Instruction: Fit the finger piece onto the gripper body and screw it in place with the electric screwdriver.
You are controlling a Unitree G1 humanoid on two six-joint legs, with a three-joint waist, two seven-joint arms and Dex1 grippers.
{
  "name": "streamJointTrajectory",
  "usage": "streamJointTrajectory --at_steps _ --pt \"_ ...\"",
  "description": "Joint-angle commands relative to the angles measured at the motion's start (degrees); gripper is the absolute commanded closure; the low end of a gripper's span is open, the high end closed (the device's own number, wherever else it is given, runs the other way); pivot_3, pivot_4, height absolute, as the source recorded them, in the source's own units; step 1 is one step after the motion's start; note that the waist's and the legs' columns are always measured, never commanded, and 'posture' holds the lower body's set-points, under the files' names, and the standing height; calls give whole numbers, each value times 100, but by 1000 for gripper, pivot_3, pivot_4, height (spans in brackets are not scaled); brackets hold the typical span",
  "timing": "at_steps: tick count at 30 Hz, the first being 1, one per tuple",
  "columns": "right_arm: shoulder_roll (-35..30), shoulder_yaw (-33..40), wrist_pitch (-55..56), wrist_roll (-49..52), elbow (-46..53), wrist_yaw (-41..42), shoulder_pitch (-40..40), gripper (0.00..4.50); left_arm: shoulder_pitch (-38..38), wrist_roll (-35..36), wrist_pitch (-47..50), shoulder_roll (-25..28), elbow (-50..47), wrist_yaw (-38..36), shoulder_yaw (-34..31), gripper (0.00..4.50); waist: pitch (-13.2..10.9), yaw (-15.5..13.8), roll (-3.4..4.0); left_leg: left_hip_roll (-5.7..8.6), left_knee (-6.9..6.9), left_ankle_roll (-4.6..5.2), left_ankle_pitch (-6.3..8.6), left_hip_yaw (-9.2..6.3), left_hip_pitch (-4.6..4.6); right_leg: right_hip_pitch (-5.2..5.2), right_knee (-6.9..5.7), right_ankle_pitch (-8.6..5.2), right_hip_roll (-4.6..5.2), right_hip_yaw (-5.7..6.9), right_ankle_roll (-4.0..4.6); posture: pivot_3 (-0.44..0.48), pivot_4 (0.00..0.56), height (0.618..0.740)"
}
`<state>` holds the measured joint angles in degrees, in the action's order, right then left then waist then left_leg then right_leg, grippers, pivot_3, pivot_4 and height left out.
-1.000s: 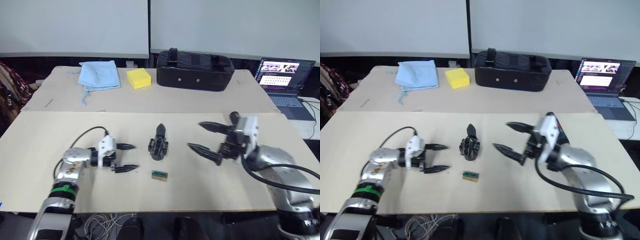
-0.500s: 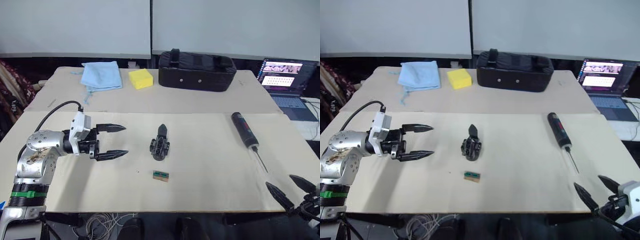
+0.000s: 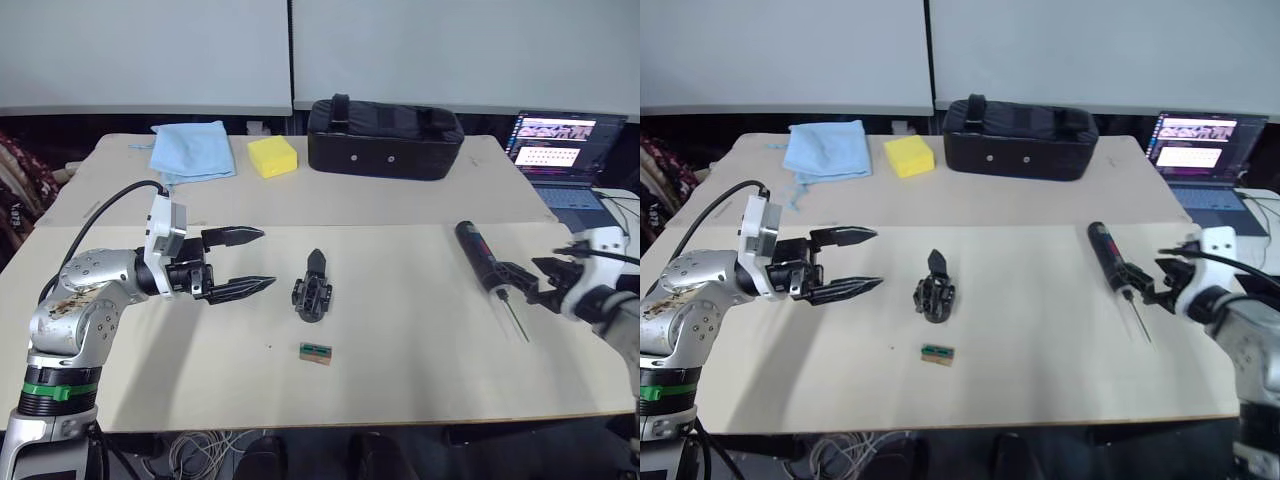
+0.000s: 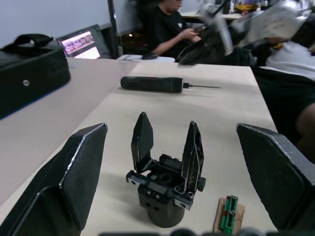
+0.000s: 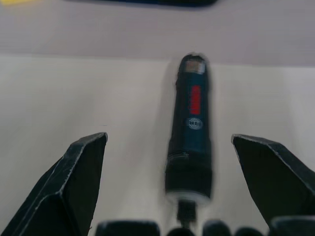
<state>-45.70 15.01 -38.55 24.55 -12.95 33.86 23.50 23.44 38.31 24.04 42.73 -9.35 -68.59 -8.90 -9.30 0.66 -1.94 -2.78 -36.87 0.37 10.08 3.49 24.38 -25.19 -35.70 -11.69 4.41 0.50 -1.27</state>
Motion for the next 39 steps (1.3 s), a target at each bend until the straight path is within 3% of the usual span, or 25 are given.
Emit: streamJointTrajectory --at_steps 1,7,15,18,22,25,28,33,39 --pt "-105 -607 737 -809 -1354 185 761 0 -68 29 -19 -7 -236 105 -65 52 -1 -24 0 2 0 0 0 0 3 0 2 0 0 0 -2 0 150 740" --pt "89 -1051 1039 -1423 -3076 157 1779 0 -200 -23 -133 -14 -236 88 -55 52 -1 -32 1 5 0 0 0 0 27 0 40 18 0 -2 -24 0 150 740" --pt "93 -996 1103 -1376 -3271 800 1845 2513 -129 -82 -226 59 -170 -212 52 0 -1 -16 1 5 -2 1 0 3 29 6 58 35 -1 -7 -36 0 150 740" --pt "-4 -677 1025 -963 -2305 1244 1502 2522 -100 -97 -276 41 -182 -327 114 0 -1 -14 2 2 -3 1 0 3 29 5 56 36 -3 -6 -36 0 150 740" --pt "-315 -425 -300 -305 11 1589 646 2522 -157 -102 -303 74 -213 -459 145 0 -20 -8 41 1 -2 1 0 4 35 -3 52 57 -3 -9 -72 0 150 740" --pt "-545 -307 -1182 6 1574 1457 -99 2522 -317 -116 -330 86 -235 -508 133 0 -20 -18 44 0 -1 1 0 6 33 -6 49 57 -4 -11 -73 0 150 740" --pt "-743 -438 -1388 -34 2485 1361 -702 2522 -431 -125 -348 61 -257 -493 155 0 -20 -31 42 -4 -2 0 0 6 30 -3 50 55 -4 -7 -71 0 150 740" --pt "-586 -742 -1402 -153 2972 1099 -1269 2522 -560 -126 -389 43 -323 -508 198 0 -21 -52 41 -2 -10 0 0 11 29 -2 52 34 0 -10 -34 0 150 740" --pt "-268 -1078 -1058 -325 2695 939 -1276 2522 -680 -220 -419 140 -374 -636 270 0 -20 -23 39 -3 -10 0 0 13 27 -2 51 36 -4 -13 -34 0 150 740"
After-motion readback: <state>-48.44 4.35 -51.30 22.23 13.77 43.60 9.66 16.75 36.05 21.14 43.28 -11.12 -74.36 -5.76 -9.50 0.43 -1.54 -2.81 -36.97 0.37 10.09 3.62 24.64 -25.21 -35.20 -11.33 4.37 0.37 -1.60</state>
